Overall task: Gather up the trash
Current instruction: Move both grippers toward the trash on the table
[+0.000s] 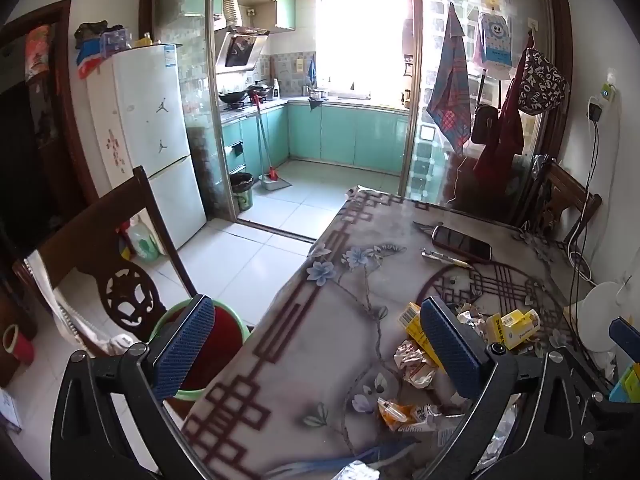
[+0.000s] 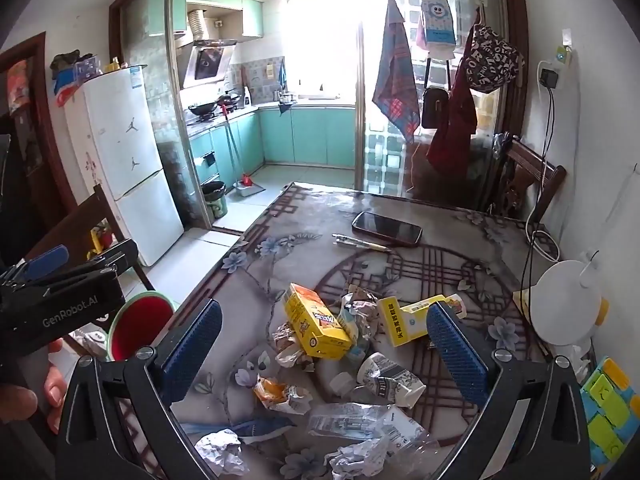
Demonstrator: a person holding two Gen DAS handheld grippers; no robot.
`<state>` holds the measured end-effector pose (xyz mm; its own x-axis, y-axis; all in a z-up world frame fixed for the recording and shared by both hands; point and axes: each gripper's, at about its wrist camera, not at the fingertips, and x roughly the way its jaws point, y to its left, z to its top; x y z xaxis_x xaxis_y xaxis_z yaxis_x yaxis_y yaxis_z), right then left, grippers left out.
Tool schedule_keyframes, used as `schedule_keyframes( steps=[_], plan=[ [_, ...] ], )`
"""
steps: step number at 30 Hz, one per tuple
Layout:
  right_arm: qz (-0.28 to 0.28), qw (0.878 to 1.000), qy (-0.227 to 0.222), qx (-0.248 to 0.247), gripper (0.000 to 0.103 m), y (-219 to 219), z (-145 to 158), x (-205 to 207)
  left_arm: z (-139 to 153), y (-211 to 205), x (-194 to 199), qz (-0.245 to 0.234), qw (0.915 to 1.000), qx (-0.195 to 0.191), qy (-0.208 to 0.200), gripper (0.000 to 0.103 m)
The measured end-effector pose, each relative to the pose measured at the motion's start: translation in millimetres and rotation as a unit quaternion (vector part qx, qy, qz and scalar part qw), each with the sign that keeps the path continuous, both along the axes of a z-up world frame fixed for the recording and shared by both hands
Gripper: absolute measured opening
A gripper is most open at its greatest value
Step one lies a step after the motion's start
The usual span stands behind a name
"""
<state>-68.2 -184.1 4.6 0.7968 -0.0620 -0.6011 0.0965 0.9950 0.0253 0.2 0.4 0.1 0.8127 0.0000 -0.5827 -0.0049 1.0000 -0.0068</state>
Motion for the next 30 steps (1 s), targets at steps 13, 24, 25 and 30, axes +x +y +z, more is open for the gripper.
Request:
schedule_keyframes(
  steps=[13, 24, 25, 30],
  plan=[
    [-0.006, 1.0, 0.007, -0.018, 0.103, 1.1, -2.4, 5.8, -7.2, -1.2, -2.3, -0.002, 1.0, -0.001, 0.0, 0.103],
    [-0.005, 1.0, 0.006, -0.013, 0.103, -0.9, -4.3, 9.4, -8.2, -1.8, -0.2, -0.005, 1.0, -0.001, -0.003, 0.103],
    [-0.006, 1.0, 0.006, -0.013, 0.103, -1.2, -4.7, 9.8, -8.5, -1.8, -0.3, -0.005, 1.0, -0.001, -0.002, 0.103],
    [0.002, 1.0, 0.025, -0.011, 0.103, -2.1, -12.3, 14.9, -10.4, -4.4, -0.7, -0.02, 0.9998, -0.004, -0.004, 0.103]
  ],
)
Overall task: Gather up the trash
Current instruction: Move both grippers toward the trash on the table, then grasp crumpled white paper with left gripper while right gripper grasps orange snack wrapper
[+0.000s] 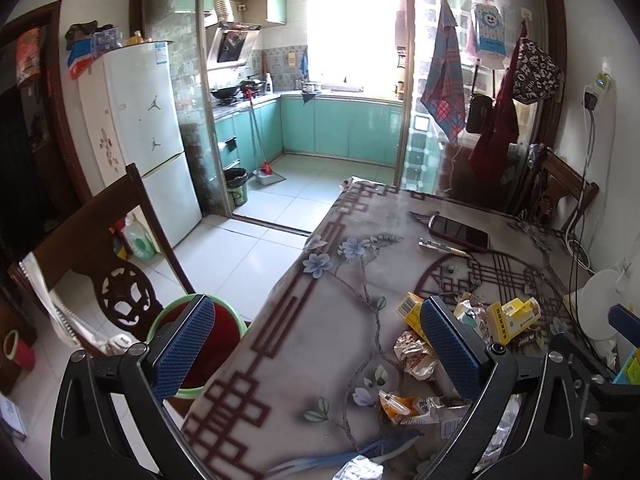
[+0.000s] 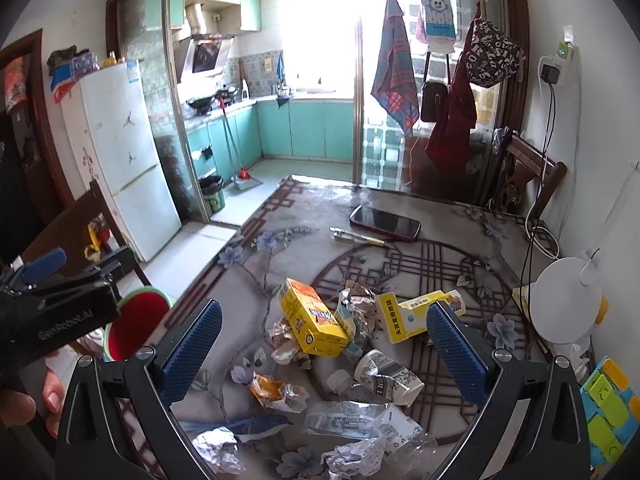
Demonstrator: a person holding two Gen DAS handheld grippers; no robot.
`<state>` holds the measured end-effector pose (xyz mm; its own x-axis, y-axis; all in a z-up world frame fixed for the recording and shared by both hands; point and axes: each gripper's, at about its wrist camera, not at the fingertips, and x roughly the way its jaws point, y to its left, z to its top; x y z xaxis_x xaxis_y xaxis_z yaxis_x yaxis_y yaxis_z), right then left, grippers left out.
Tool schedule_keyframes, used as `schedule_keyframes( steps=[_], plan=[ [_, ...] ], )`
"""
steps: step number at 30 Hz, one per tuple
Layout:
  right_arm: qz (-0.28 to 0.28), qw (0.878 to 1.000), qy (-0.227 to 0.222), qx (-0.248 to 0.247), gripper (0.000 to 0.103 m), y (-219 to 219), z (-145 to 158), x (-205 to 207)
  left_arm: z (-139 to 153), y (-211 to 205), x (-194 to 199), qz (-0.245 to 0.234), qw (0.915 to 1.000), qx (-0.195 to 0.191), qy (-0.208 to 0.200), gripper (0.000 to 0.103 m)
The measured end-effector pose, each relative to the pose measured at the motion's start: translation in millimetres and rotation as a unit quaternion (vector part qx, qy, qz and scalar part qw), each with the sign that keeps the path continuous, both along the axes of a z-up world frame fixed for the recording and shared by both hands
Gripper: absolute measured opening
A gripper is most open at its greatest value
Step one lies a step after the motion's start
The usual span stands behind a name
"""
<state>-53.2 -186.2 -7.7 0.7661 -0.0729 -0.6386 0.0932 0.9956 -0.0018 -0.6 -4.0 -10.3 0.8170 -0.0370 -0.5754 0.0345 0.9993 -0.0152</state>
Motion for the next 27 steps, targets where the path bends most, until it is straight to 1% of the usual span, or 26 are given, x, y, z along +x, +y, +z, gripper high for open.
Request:
schedule_keyframes(
  steps=[3, 4, 5, 6, 7, 8, 9, 10, 11, 12, 13, 15, 16, 17, 19, 21, 23, 24, 26, 27],
  plan=[
    [0.003, 1.0, 0.031, 0.002, 0.103, -8.8, -11.0, 5.6, -6.3, -2.5, -1.1, -0.038, 0.9993, 0.001, 0.002, 0.103],
    [0.002, 0.999, 0.041, 0.008, 0.103, -14.5, -15.8, 6.1, -9.1, -3.2, -3.0, -0.054, 0.9985, -0.008, -0.002, 0.103],
    [0.002, 0.999, 0.041, 0.017, 0.103, -21.5, -20.8, 6.2, -14.7, -4.8, -5.4, -0.073, 0.9973, -0.006, 0.002, 0.103],
    [-0.001, 0.998, 0.052, 0.024, 0.103, -27.5, -26.1, 7.2, -22.4, -6.8, -8.6, -0.087, 0.9962, 0.002, 0.009, 0.103],
    [-0.005, 0.997, 0.07, 0.036, 0.103, -36.0, -34.7, 8.9, -28.9, -8.7, -10.5, -0.097, 0.9951, 0.014, 0.014, 0.103],
    [-0.007, 0.994, 0.092, 0.049, 0.103, -41.0, -39.8, 9.0, -38.6, -11.6, -14.2, -0.116, 0.9927, 0.01, 0.031, 0.103],
    [-0.011, 0.991, 0.118, 0.069, 0.103, -49.3, -49.7, 9.7, -47.0, -16.4, -17.1, -0.134, 0.9903, 0.007, 0.036, 0.103],
    [-0.017, 0.986, 0.144, 0.082, 0.103, -55.2, -58.4, 10.5, -61.2, -24.0, -21.7, -0.159, 0.9856, 0.011, 0.058, 0.103],
    [-0.018, 0.985, 0.153, 0.079, 0.103, -59.8, -67.8, 13.5, -70.8, -28.0, -25.3, -0.173, 0.9812, 0.017, 0.084, 0.103],
    [-0.018, 0.983, 0.167, 0.074, 0.103, -61.0, -75.1, 15.2, -83.5, -34.7, -31.0, -0.191, 0.975, 0.022, 0.111, 0.103],
    [-0.015, 0.981, 0.18, 0.064, 0.103, -61.0, -82.5, 16.8, -92.8, -40.0, -35.6, -0.204, 0.9703, 0.026, 0.128, 0.103],
    [-0.002, 0.98, 0.195, 0.047, 0.103, -60.8, -93.4, 20.6, -118.3, -51.4, -46.2, -0.226, 0.9578, 0.047, 0.172, 0.103],
    [0.006, 0.977, 0.209, 0.05, 0.103, -61.4, -100.3, 22.4, -128.7, -55.9, -50.6, -0.233, 0.9519, 0.056, 0.191, 0.103],
    [0.011, 0.973, 0.221, 0.062, 0.103, -62.4, -105.6, 22.9, -130.7, -51.2, -52.9, -0.236, 0.9446, 0.062, 0.219, 0.103],
    [0.018, 0.969, 0.235, 0.074, 0.103, -62.6, -111.9, 22.7, -142.6, -52.8, -56.7, -0.238, 0.9398, 0.066, 0.236, 0.103],
    [0.015, 0.967, 0.251, 0.045, 0.103, -60.1, -113.4, 21.7, -149.9, -51.7, -55.3, -0.231, 0.9383, 0.068, 0.248, 0.103],
    [0.017, 0.966, 0.256, 0.019, 0.103, -56.8, -114.4, 21.0, -152.9, -49.6, -56.0, -0.229, 0.9367, 0.064, 0.257, 0.103],
    [0.023, 0.967, 0.253, 0.014, 0.103, -55.6, -112.1, 19.5, -154.9, -49.3, -56.3, -0.228, 0.9358, 0.062, 0.262, 0.103],
    [0.024, 0.973, 0.228, 0.024, 0.103, -57.0, -104.6, 15.6, -160.5, -45.7, -52.9, -0.228, 0.9341, 0.058, 0.269, 0.103],
    [0.024, 0.976, 0.213, 0.041, 0.103, -55.8, -101.8, 14.0, -162.9, -44.9, -52.2, -0.228, 0.933, 0.055, 0.273, 0.102]
  ],
)
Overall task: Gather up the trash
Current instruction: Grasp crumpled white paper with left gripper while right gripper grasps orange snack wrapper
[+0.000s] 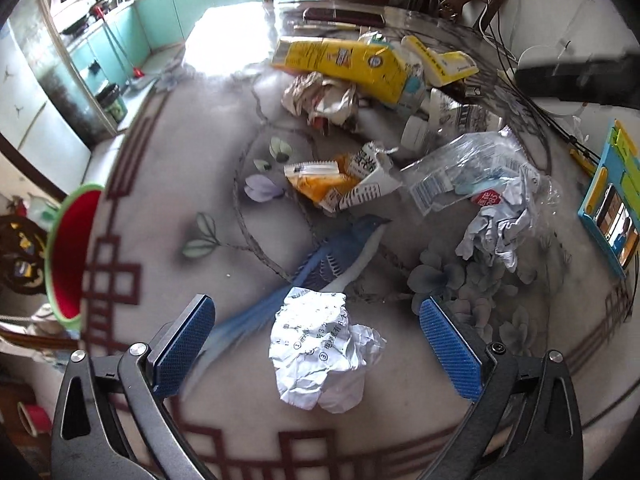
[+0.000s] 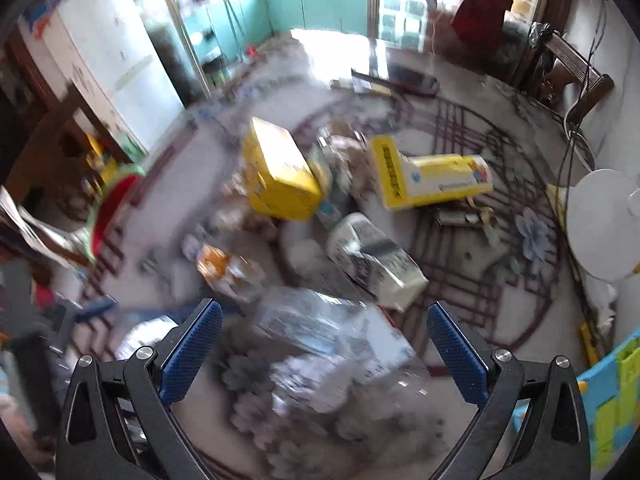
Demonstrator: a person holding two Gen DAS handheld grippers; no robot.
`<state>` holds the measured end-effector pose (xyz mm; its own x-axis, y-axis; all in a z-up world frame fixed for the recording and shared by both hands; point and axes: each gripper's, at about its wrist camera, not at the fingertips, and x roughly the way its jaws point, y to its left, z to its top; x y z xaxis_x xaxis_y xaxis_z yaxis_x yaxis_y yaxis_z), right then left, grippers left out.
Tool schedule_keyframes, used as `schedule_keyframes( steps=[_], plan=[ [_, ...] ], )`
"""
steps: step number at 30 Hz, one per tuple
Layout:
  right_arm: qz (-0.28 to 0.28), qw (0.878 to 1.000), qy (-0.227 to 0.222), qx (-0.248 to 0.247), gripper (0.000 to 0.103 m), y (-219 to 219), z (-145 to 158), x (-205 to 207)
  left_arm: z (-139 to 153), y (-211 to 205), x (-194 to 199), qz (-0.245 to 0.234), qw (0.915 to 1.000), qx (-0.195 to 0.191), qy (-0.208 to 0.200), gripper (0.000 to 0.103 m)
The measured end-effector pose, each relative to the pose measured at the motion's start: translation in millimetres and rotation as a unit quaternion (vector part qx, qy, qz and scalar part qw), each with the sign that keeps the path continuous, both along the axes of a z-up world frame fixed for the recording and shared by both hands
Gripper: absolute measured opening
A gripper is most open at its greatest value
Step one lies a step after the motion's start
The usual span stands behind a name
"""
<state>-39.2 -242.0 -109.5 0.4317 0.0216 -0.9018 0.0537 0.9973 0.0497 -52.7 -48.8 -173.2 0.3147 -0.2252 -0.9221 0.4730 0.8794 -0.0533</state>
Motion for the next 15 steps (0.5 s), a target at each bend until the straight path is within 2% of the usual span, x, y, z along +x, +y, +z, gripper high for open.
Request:
schedule_keyframes(
  steps=[1, 3, 4, 5, 7, 10, 15],
  plan=[
    [0.004, 1.0, -0.008, 0.009, 0.103, 0.2, 3.4, -1.2, -6.2, -0.6, 2.2, 0.001, 1.0, -0.002, 0.003, 0.1],
    [0.018, 0.999, -0.008, 0.028, 0.103, 5.0, 4.4, 2.8, -14.0, 4.2, 6.3, 0.0, 0.9998, -0.007, 0.017, 0.077],
    [0.023, 0.999, 0.008, 0.033, 0.102, 7.8, 2.4, 8.7, -16.9, 5.0, 8.5, -0.001, 0.9996, -0.01, 0.026, 0.05],
    [0.024, 0.999, 0.012, 0.032, 0.102, 10.3, 2.4, 11.0, -23.2, 7.8, 11.3, 0.001, 0.999, -0.015, 0.041, 0.04],
    [0.051, 0.998, 0.004, 0.025, 0.102, 22.3, 5.3, 16.6, -26.2, 16.3, 14.6, 0.013, 0.9981, -0.036, 0.049, 0.039],
    [0.119, 0.993, 0.021, -0.002, 0.102, 54.6, 1.5, 27.2, -8.5, 33.0, 14.7, 0.026, 0.9986, -0.041, 0.022, 0.039],
    [0.184, 0.981, 0.067, -0.006, 0.101, 97.2, -36.2, 48.7, 20.2, 70.7, 26.9, 0.062, 0.9961, -0.062, -0.008, 0.039]
  ],
)
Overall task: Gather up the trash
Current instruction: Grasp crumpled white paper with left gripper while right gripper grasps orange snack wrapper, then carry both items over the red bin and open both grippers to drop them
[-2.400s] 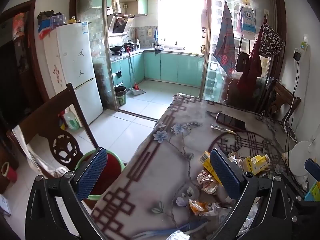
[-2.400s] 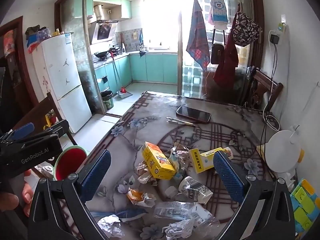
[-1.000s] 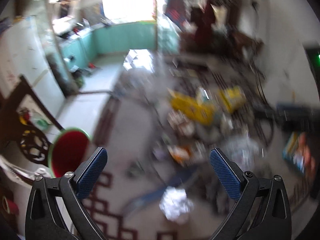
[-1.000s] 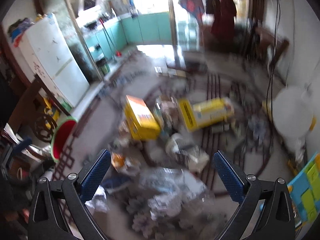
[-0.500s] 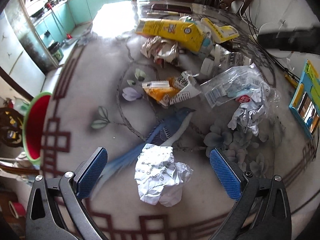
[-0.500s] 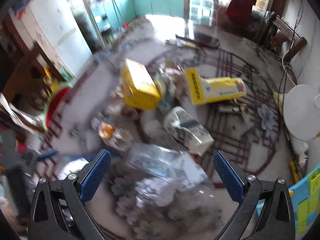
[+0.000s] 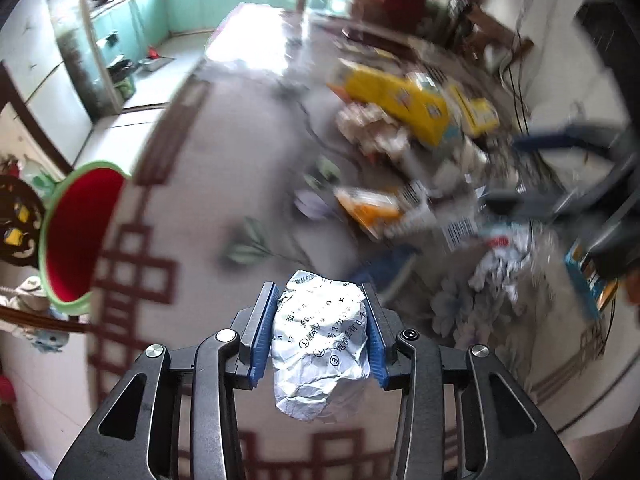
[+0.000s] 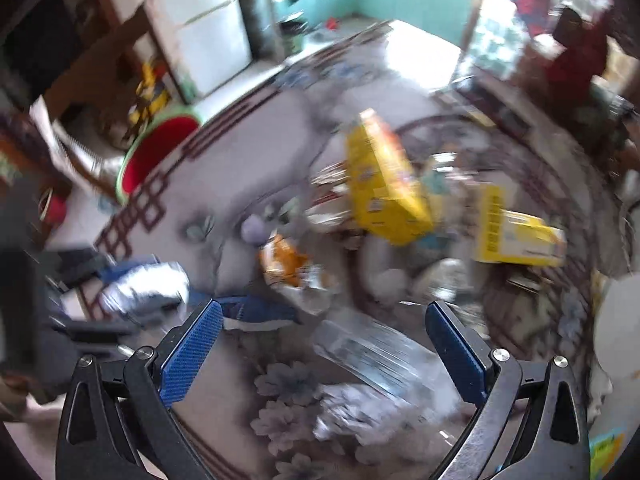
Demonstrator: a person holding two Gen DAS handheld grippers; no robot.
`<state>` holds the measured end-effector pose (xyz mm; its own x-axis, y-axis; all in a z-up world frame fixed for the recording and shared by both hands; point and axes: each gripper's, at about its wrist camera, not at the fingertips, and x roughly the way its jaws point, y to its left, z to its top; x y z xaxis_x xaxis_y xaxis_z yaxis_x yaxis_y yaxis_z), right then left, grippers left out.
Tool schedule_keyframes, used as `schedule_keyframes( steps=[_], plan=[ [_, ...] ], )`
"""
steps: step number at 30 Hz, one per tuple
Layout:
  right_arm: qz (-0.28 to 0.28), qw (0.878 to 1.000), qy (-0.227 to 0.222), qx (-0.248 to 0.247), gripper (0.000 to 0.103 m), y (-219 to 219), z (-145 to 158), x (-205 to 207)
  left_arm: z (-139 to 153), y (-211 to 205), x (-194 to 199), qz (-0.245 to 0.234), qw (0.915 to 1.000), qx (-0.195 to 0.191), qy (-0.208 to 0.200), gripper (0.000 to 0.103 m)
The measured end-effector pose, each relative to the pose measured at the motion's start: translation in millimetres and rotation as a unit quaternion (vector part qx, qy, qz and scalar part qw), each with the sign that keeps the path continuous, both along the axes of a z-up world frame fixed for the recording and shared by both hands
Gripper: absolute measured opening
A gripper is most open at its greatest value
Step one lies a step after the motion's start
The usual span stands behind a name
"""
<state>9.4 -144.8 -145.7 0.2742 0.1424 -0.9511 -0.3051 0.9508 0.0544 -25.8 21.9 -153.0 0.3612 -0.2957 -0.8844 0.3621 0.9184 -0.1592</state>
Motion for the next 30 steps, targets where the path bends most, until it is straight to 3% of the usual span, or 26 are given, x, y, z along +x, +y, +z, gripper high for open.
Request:
schedule_keyframes(
  steps=[2, 4, 6, 11, 12, 13, 15, 18, 24, 30],
  plan=[
    [0.019, 1.0, 0.018, -0.002, 0.089, 11.8, -17.5, 8.0, 9.6, 16.7, 4.2, 0.015, 0.9998, -0.007, -0.005, 0.039],
    [0.034, 0.999, 0.034, -0.003, 0.064, 23.1, -32.0, 13.7, 16.6, 28.9, 12.5, 0.03, 0.9994, -0.013, -0.008, 0.039],
    [0.041, 0.998, 0.054, -0.016, 0.06, 30.0, -50.1, 21.6, 18.7, 43.9, 22.4, 0.044, 0.9988, -0.02, -0.007, 0.039],
    [0.036, 0.995, 0.09, -0.022, 0.06, 37.4, -81.1, 31.3, 15.6, 61.3, 38.2, 0.06, 0.9978, -0.025, -0.006, 0.039],
    [0.034, 0.995, 0.095, -0.018, 0.053, 39.5, -83.6, 31.0, 15.2, 65.2, 40.6, 0.061, 0.9978, -0.026, -0.005, 0.039],
    [0.031, 0.994, 0.099, -0.015, 0.032, 41.0, -85.6, 30.8, 14.4, 67.6, 43.4, 0.06, 0.9978, -0.027, -0.004, 0.039],
    [0.022, 0.994, 0.104, -0.006, 0.017, 40.7, -88.5, 33.3, 12.2, 69.1, 49.6, 0.058, 0.9979, -0.028, -0.001, 0.039],
    [0.005, 0.995, 0.094, 0.011, 0.008, 43.6, -83.3, 34.2, 11.9, 80.6, 60.4, 0.054, 0.998, -0.034, 0.005, 0.039],
    [-0.034, 0.997, 0.05, 0.05, 0.007, 48.1, -47.1, 27.2, 16.0, 102.2, 85.2, 0.054, 0.9978, -0.039, -0.004, 0.039],
    [-0.051, 0.996, -0.003, 0.073, 0.007, 69.8, 0.1, 35.7, 16.8, 136.6, 110.7, 0.083, 0.9956, -0.043, -0.01, 0.039]
  ],
)
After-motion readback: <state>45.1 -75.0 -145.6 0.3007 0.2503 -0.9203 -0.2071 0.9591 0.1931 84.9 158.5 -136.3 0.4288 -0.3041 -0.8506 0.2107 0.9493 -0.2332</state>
